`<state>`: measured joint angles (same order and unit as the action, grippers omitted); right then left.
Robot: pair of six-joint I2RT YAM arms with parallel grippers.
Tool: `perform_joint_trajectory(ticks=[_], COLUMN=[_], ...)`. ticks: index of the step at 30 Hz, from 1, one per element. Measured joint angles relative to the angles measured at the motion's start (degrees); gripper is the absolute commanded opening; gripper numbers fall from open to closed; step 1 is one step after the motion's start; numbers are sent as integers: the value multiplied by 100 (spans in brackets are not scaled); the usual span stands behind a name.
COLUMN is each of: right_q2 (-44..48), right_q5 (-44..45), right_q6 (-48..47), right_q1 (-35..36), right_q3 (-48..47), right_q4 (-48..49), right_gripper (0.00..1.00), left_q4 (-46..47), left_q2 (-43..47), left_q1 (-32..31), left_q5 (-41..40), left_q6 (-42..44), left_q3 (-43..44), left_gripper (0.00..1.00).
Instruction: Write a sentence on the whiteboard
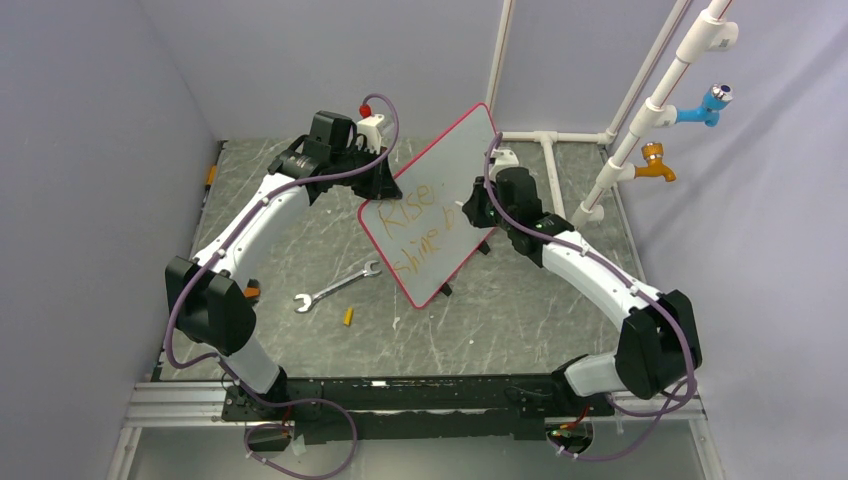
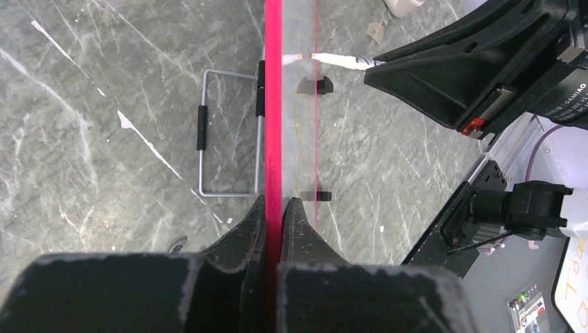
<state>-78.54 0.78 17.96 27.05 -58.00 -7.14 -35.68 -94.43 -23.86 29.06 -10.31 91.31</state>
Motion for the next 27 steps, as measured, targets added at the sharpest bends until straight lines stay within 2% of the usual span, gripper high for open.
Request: perform_joint_trajectory(ticks=[17, 27], right_q2=[-210, -146], right_q5=[-142, -129], right_q6=[-37, -15], right_q1=[-83, -136], right_q3=[-31, 389], right_q4=[105, 352], right_gripper=[0, 0], left_q4=[-9, -31], left_q2=[0, -2], left_q1=[2, 15], left_q5=[-28, -48], left_q6=[0, -13], left_q3=[0, -2], left_gripper=[0, 0])
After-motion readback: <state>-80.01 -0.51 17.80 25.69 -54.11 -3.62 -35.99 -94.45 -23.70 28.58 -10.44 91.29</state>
